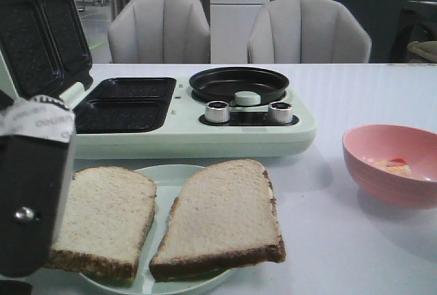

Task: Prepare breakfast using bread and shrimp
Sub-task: 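Lower the left gripper and grasp the bread slice nearest it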

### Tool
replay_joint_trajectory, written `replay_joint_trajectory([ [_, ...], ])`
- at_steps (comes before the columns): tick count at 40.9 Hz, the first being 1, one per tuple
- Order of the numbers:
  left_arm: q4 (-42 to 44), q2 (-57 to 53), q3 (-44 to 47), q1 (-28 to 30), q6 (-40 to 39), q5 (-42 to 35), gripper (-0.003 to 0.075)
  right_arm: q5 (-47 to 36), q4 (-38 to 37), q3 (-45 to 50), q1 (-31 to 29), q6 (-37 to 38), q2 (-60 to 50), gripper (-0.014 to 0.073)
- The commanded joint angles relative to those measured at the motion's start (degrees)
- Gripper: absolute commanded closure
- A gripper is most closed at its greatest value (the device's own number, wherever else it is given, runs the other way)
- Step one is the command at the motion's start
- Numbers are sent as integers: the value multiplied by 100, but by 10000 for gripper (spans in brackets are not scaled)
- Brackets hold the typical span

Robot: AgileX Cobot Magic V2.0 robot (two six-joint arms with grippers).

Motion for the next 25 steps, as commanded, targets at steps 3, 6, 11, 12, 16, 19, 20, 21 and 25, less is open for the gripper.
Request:
replay_joint_trajectory([
  [3, 1044, 375, -135, -35, -1136, 685, 140, -444, -44, -154, -24, -33, 60, 51],
  [6, 1225, 516, -135, -35, -1275, 833, 146, -444, -44, -154, -24, -33, 60, 51],
  [11, 1240, 557, -135, -35, -1275, 695, 227, -444, -44, -154, -24, -33, 60, 51],
  [12, 1240, 557, -135, -35, -1275, 695, 258, -444, -44, -154, -24, -33, 60, 51],
  [16, 1249, 557, -135, -35, -1275, 695, 360, -444, -44, -154, -24, -33, 60, 51],
  [19, 1249, 557, -135, -35, -1275, 695, 433, -444, -44, -154, -24, -33, 60, 51],
  [20, 1249, 557, -135, -35, -1275, 695, 453, -444, -44, -154, -24, -33, 60, 51],
  [21, 1249, 557, -135, -35, -1275, 695, 479, -444, -44, -154, -24, -33, 60, 51],
  [25, 1263, 557, -135, -35, -1275, 695, 552, -444, -44, -154, -24, -33, 60, 51],
])
